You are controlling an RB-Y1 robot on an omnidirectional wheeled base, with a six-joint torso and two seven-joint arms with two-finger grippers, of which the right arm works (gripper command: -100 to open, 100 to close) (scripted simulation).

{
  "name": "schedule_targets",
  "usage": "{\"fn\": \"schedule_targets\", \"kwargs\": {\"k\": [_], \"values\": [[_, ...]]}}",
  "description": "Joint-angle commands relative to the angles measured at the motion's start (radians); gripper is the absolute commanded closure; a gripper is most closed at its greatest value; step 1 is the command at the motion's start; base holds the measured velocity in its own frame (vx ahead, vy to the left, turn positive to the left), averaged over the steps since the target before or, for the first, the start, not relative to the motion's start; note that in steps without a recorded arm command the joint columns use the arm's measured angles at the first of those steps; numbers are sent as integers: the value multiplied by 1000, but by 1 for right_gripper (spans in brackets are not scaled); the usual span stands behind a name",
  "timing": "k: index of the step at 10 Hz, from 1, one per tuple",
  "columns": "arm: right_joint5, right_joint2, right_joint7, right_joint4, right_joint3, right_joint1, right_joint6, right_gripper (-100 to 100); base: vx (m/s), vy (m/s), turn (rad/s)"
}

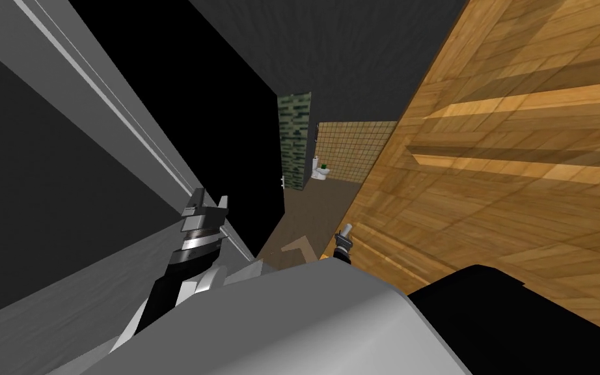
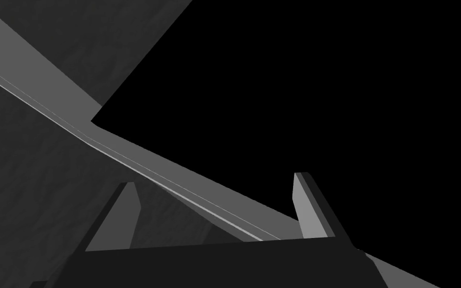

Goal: Push the door open

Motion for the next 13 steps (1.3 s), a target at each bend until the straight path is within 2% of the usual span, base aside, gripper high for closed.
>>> {"fn": "schedule_targets", "kwargs": {"k": [1,9,10,11,13], "values": [[-16,-14,-1,9,-33,-4,-16,100,148,-55,-64],[-57,12,9,13,-98,-2,-23,100,161,-38,-52],[-60,15,10,14,-103,-2,-23,100,191,-19,-74],[-57,19,10,9,-94,-1,-15,100,83,-10,-22],[-67,9,13,10,-110,2,-19,100,129,-50,-33]]}}
